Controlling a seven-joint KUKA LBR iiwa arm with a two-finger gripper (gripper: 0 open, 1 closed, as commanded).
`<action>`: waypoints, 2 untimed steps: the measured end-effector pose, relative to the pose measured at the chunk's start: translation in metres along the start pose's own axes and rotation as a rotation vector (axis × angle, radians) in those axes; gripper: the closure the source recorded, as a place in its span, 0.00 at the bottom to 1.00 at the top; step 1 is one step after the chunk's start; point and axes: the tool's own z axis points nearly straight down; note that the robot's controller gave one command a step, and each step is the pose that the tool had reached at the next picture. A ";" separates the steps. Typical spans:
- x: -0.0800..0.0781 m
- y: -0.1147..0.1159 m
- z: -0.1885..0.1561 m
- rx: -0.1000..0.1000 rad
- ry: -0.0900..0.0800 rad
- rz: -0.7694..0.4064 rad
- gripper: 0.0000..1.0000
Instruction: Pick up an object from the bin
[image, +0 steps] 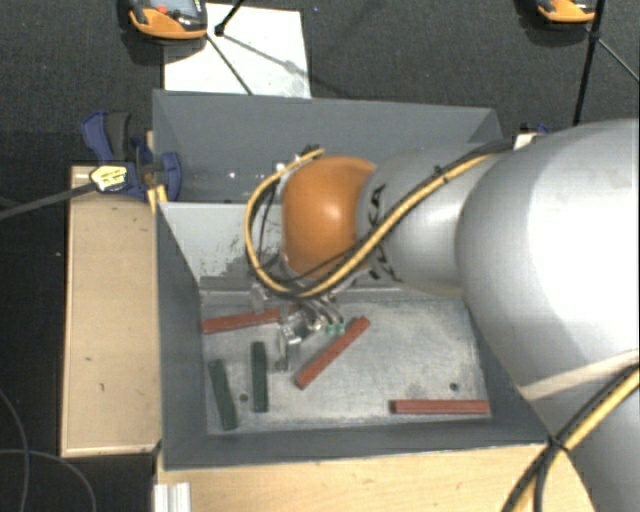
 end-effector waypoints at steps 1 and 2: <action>-0.008 0.015 0.001 0.001 -0.001 -0.023 0.00; -0.013 0.008 0.002 0.001 -0.002 -0.040 1.00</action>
Offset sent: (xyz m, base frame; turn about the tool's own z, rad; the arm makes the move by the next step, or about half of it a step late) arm 0.0093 0.0113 -0.0025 -0.0421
